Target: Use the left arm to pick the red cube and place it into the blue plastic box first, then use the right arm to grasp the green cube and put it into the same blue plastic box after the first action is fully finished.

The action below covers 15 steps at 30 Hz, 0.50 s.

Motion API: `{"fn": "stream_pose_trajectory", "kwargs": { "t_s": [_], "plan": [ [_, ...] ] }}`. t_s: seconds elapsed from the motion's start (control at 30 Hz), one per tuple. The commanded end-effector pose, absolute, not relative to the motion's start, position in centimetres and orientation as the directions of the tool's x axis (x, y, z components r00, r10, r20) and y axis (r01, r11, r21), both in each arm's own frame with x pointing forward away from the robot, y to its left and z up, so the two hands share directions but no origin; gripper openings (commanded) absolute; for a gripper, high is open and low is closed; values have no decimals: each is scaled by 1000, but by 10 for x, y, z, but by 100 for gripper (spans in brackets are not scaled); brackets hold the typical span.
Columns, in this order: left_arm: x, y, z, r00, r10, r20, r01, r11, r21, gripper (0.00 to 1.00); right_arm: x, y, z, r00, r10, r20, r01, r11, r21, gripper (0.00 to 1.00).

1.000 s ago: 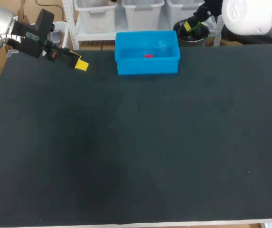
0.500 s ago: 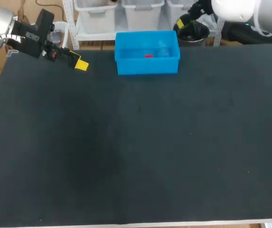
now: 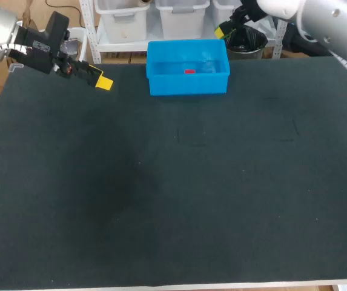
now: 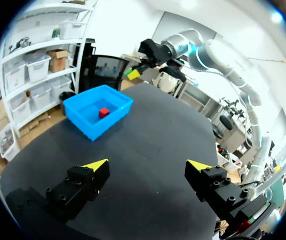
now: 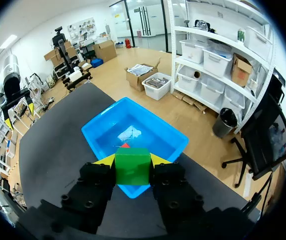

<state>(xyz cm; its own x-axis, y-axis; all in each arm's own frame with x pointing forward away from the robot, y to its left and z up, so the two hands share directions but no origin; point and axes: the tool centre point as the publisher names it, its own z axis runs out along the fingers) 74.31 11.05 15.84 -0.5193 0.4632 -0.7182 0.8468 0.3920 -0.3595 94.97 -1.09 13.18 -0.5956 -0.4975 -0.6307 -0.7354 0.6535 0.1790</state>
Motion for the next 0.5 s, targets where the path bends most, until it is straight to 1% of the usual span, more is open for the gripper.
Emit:
{"fn": "stream_pose_trajectory", "kwargs": {
  "t_s": [0.03, 0.5],
  "plan": [
    [743, 111, 157, -517, 461, -721, 848, 391, -357, 100, 972, -4, 121, -602, -512, -613, -768, 581, 270, 0],
    [743, 111, 157, -517, 461, -721, 848, 391, -357, 100, 986, 7, 93, -605, -534, -590, -778, 553, 298, 0]
  ]
}}
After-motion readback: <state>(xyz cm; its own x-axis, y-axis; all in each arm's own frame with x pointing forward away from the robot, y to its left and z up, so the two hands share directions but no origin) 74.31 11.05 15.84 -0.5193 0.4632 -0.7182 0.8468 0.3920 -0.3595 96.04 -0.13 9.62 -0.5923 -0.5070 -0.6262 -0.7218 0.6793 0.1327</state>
